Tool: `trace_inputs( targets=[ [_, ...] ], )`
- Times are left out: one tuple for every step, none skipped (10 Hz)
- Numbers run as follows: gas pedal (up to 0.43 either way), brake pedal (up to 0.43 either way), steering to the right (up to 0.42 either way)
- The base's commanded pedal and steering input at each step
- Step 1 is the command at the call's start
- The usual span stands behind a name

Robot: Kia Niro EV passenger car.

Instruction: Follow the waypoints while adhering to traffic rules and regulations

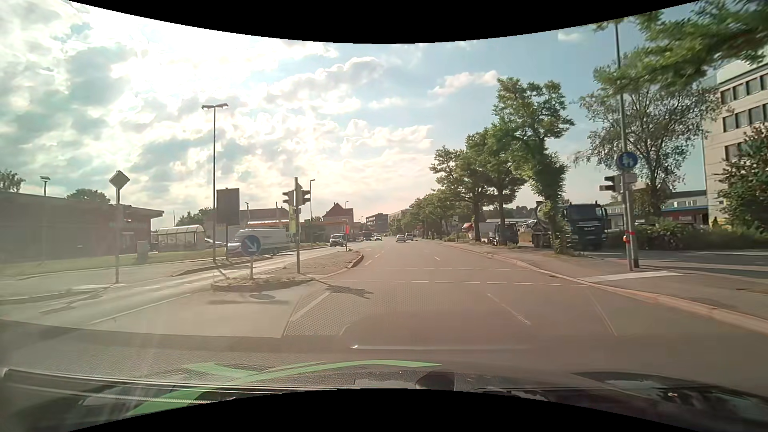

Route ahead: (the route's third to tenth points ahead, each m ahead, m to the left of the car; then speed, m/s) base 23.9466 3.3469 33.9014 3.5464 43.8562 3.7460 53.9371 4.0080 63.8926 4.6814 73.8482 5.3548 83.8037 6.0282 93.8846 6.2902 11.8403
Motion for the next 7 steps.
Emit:
trace_inputs(
  targets=[
    [0.15, 0.0, -0.007],
    [0.157, 0.0, -0.007],
    [0.157, 0.0, -0.006],
    [0.157, 0.0, -0.006],
    [0.157, 0.0, -0.006],
    [0.157, 0.0, -0.006],
    [0.157, 0.0, -0.006]
  ],
)
